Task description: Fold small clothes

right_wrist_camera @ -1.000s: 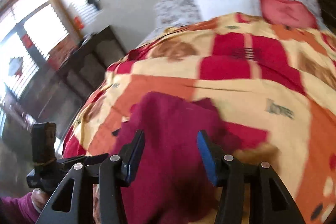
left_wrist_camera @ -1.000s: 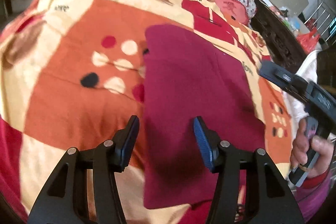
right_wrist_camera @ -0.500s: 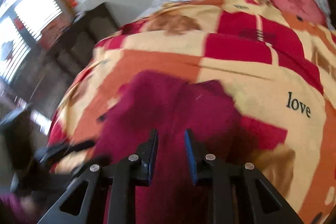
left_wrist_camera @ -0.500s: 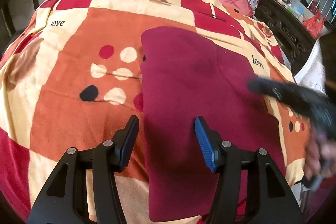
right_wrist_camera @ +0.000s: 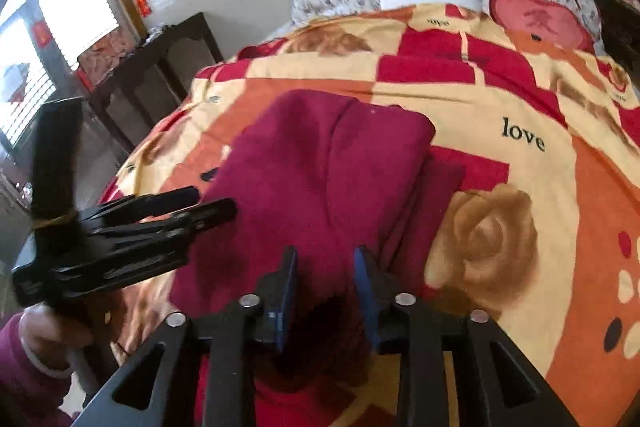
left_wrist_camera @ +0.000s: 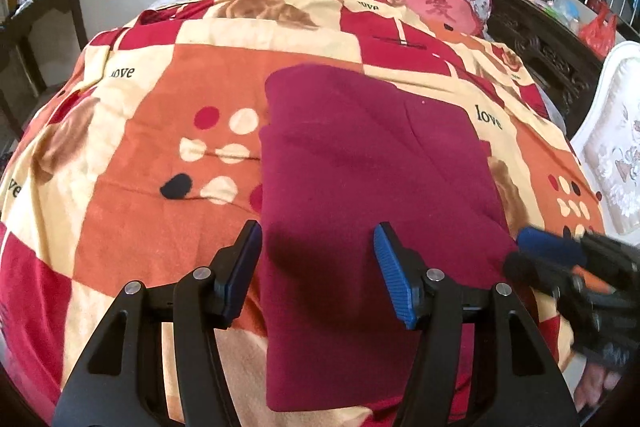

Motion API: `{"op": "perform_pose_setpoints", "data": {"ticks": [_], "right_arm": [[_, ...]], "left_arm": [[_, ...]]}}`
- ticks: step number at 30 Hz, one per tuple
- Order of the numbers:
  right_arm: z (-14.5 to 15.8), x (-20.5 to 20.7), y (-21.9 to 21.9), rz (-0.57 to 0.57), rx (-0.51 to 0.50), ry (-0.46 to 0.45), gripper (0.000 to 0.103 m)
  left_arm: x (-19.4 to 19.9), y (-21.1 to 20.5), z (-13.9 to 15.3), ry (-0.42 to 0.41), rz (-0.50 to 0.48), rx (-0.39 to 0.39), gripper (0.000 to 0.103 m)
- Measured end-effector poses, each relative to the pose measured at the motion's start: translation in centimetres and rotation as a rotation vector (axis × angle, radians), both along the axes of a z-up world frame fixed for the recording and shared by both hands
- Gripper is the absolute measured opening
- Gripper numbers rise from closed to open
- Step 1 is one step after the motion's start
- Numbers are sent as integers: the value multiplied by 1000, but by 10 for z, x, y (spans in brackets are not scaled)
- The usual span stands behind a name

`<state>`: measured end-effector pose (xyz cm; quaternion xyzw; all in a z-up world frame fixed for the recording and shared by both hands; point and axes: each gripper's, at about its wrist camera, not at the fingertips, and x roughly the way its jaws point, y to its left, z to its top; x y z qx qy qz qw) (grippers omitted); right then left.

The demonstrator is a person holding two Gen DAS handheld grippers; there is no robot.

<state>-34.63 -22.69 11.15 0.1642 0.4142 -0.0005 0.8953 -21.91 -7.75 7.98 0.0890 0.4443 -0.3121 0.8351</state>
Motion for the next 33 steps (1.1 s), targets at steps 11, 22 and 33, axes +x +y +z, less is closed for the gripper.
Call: {"op": "perform_pose_setpoints", "data": {"ticks": [11, 22, 33], "right_arm": [[-18, -19, 4, -77, 2, 41, 35], [28, -15, 8, -224, -53, -90, 67], [25, -5, 12, -234, -54, -69, 67]], "left_arm": [[-9, 10, 5, -51, 41, 33, 58], [-21, 18, 26, -146, 51, 29, 58], [-16, 28, 31, -135, 75, -4, 58]]}}
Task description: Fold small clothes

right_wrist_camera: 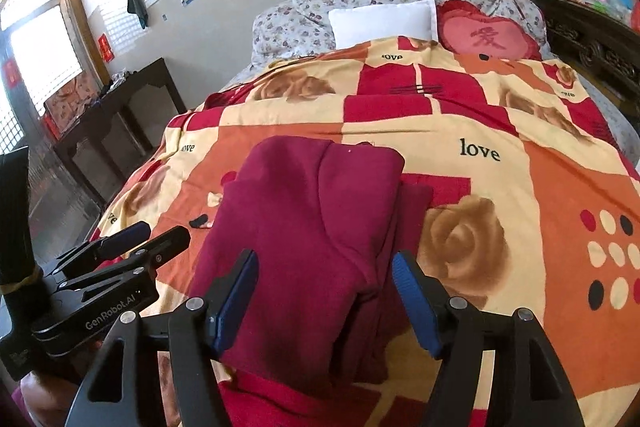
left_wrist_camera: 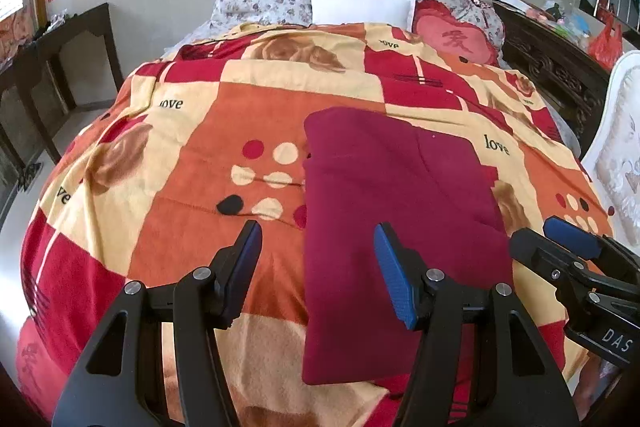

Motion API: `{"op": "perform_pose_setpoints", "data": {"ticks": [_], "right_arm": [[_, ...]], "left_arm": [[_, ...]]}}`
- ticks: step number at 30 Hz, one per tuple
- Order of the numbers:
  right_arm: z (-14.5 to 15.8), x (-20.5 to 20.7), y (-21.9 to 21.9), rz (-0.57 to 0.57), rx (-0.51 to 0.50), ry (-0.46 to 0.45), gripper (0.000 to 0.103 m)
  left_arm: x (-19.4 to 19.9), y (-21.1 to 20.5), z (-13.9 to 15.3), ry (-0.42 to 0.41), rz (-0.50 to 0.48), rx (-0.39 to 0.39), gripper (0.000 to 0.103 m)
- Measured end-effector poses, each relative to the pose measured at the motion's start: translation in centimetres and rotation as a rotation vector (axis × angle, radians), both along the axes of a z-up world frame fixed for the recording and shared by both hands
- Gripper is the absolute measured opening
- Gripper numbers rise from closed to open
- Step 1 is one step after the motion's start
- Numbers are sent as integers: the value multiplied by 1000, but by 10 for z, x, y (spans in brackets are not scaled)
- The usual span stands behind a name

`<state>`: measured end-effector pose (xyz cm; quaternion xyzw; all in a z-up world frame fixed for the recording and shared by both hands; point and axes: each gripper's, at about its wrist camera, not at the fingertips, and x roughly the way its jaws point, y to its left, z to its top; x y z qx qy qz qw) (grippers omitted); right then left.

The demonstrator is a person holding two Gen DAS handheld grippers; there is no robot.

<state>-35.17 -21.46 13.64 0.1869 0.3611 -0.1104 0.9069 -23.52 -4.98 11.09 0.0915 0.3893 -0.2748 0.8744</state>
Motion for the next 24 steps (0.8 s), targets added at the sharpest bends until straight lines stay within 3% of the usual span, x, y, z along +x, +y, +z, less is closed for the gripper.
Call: {"op": "perform_pose_setpoints", "data": {"ticks": [24], "right_arm": [[-13, 15, 7, 30, 3, 44, 67]], "left_arm": [[2, -3, -6, 8, -4, 18, 58]]}}
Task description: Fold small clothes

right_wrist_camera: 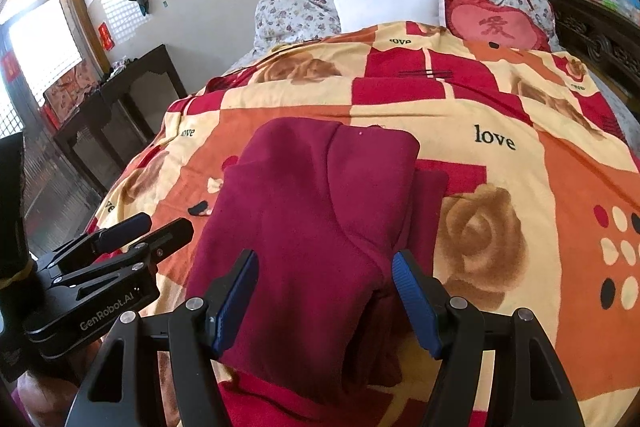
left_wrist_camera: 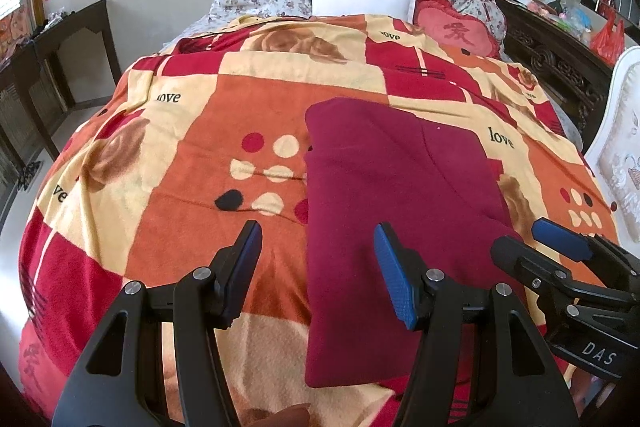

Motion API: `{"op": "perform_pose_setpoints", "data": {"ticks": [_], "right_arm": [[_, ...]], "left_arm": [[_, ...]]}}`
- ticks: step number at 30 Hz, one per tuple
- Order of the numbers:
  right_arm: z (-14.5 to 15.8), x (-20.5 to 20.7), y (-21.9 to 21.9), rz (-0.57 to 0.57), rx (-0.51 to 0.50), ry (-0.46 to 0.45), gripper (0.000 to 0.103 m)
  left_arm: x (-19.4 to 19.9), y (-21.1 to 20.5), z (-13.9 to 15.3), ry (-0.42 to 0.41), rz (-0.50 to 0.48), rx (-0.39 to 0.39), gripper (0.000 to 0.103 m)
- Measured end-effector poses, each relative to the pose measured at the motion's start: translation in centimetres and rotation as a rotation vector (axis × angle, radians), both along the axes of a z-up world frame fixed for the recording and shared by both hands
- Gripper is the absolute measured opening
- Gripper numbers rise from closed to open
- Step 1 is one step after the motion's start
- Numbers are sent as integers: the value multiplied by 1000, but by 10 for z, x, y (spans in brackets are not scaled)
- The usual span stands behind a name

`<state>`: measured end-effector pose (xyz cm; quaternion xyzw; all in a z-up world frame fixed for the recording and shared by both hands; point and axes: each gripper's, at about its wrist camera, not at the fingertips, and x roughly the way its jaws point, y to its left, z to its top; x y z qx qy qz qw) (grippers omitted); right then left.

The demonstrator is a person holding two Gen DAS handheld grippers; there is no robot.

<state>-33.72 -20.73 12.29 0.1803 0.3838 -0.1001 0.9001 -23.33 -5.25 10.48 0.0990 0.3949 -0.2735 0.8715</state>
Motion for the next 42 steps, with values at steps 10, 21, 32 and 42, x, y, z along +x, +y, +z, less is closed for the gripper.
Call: {"op": "perform_pose_setpoints", "data": {"ticks": [10, 21, 32, 42], "right_arm": [[-5, 5, 0, 4, 18, 12, 67], [-7, 6, -1, 2, 26, 18, 67], [-8, 7, -1, 2, 27, 20, 68], [-10, 7, -1, 3, 29, 20, 69]], "left_arm": [[2, -3, -5, 10, -4, -3, 58], [1, -5, -9, 20, -11, 6, 58], [2, -6, -12, 30, -15, 14, 58], [2, -3, -13, -3, -15, -6, 58]]}}
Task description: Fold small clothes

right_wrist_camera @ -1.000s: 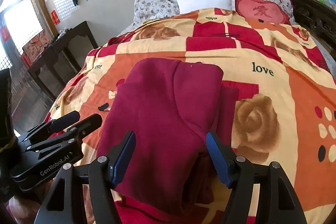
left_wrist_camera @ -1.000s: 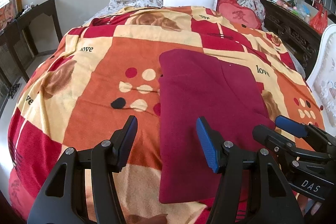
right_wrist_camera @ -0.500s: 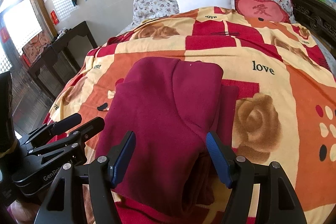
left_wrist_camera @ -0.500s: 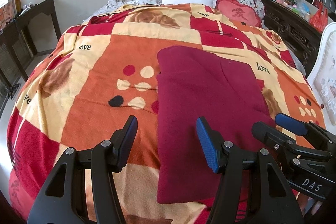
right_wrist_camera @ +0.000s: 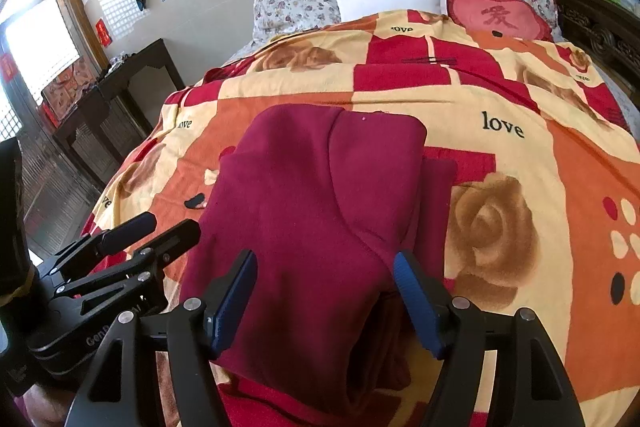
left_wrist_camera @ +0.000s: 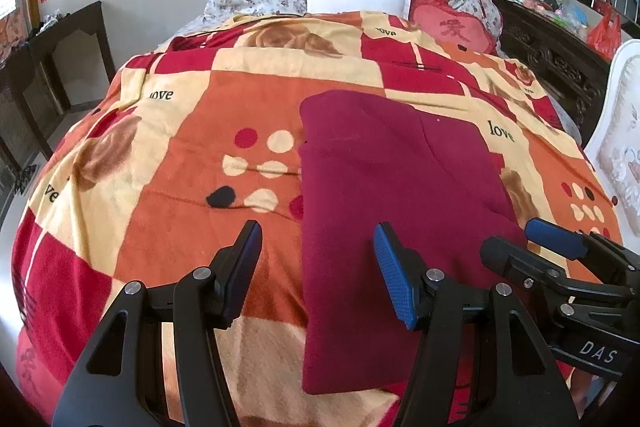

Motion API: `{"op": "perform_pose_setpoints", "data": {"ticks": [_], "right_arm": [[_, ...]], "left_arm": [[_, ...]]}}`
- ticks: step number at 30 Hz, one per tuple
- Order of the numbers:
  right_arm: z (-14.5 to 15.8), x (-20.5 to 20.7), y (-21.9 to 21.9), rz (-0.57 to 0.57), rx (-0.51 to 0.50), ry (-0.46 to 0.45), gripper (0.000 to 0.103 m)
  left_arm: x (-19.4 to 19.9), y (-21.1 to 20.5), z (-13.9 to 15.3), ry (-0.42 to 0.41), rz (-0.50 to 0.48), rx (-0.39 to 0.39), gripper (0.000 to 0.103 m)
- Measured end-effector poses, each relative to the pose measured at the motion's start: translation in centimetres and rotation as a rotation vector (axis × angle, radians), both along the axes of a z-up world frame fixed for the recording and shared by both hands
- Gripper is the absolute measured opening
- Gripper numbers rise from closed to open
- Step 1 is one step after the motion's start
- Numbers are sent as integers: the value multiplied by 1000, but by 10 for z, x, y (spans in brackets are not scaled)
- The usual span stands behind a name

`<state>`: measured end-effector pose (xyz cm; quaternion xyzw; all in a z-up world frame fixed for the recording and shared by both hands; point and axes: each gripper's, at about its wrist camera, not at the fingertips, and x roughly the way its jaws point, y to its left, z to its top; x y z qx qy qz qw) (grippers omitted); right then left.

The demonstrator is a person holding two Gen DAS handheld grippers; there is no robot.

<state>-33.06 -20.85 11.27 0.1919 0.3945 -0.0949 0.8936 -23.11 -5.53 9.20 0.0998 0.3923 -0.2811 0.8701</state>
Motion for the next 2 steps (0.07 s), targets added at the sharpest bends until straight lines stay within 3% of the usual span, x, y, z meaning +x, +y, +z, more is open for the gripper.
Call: {"op": "perform_pose_setpoints", "data": {"ticks": [2], "right_arm": [[0, 0, -1, -1, 8, -3, 69]], "left_arm": [[3, 1, 1, 1, 2, 4, 58]]}}
